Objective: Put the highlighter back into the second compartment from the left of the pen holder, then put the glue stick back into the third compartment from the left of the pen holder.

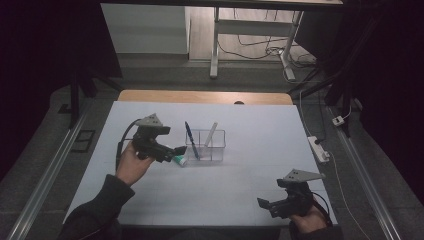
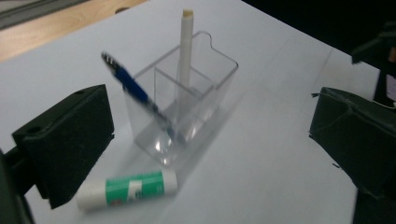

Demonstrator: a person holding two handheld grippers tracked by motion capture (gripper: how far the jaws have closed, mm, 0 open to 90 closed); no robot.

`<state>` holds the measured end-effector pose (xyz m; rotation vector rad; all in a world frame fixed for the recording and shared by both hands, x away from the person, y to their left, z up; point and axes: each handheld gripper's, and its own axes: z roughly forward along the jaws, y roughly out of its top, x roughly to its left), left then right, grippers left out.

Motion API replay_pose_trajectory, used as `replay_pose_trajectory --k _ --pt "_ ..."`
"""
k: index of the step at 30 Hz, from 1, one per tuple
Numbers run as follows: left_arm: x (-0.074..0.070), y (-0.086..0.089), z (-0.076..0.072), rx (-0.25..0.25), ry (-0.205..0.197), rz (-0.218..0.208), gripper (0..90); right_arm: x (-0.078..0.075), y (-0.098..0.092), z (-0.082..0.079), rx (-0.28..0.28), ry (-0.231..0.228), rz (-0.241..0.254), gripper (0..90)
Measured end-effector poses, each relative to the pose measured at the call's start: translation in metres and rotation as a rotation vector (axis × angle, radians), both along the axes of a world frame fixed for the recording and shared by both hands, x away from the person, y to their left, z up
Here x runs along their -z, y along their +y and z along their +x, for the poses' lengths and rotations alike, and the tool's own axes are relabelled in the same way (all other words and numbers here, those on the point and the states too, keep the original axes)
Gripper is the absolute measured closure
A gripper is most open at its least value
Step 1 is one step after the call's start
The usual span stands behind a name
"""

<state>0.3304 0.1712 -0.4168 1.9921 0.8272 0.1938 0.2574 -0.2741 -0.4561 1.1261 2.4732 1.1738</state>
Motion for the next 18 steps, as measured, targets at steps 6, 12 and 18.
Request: replay_pose_trajectory --k 6,12,18 --pt "0.017 0.033 -0.032 -0.044 0.028 0.001 0.0 0.0 0.001 0.0 0.0 0.002 -0.003 0.0" --pt "0.034 0.054 -0.05 -0.087 0.059 0.037 0.0 0.0 0.002 0.001 -0.005 0.0 -0.009 0.0" --pt "0.039 0.062 -0.044 -0.087 0.077 0.009 0.0 0.0 0.001 0.001 -0.004 0.001 -0.005 0.0"
